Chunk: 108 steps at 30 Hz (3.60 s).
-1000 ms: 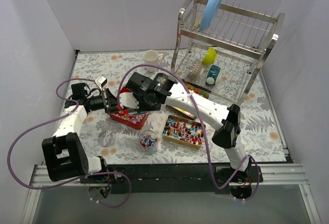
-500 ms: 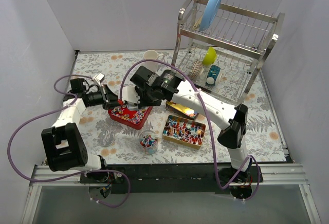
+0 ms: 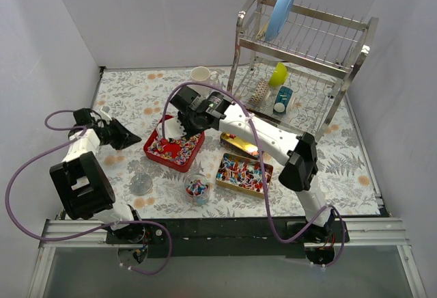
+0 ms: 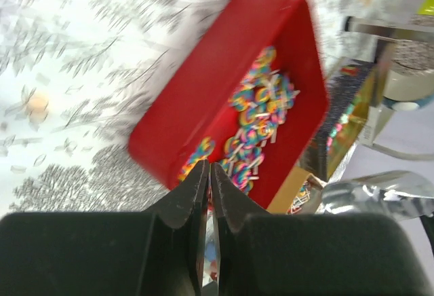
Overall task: Pack the candies
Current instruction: Scoop the fake candies from the storage box, then place the fake candies in the packing bottle.
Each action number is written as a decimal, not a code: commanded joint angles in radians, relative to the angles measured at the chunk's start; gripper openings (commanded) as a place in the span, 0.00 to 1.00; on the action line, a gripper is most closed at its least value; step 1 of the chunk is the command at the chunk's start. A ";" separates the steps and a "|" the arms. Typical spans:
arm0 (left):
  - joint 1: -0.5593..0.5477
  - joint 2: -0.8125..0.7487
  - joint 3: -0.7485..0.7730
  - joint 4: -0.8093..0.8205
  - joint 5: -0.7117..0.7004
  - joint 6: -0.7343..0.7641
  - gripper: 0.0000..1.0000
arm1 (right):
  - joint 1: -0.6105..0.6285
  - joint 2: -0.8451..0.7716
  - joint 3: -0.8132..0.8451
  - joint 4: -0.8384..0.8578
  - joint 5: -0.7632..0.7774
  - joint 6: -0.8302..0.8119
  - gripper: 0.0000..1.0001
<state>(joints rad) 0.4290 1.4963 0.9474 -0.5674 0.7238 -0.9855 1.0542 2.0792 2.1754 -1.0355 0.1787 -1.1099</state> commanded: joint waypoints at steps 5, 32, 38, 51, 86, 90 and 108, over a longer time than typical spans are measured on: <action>0.002 0.001 -0.117 0.050 -0.087 -0.033 0.05 | -0.003 0.143 0.100 0.084 0.113 -0.159 0.01; -0.216 0.136 -0.156 0.089 0.064 -0.079 0.05 | 0.020 0.249 0.067 -0.239 0.263 0.028 0.01; -0.242 0.133 -0.188 0.106 0.108 -0.102 0.05 | 0.032 0.384 0.176 -0.250 0.265 0.067 0.01; -0.259 0.199 -0.162 0.124 0.151 -0.125 0.05 | 0.067 0.369 0.104 -0.114 0.004 0.188 0.01; -0.246 0.200 0.126 -0.190 0.243 0.176 0.21 | -0.180 -0.154 -0.473 0.423 -0.410 0.318 0.01; -0.245 0.188 0.137 -0.187 0.249 0.173 0.22 | -0.204 -0.214 -0.488 0.405 -0.407 0.292 0.01; -0.240 0.084 0.128 -0.083 -0.003 0.143 0.39 | 0.001 -0.427 -0.557 -0.095 -0.123 -0.028 0.01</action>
<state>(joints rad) 0.1822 1.6695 1.0557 -0.6914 0.8356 -0.8444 0.9703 1.6981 1.6562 -0.9909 -0.0853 -1.0492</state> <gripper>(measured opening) 0.380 0.166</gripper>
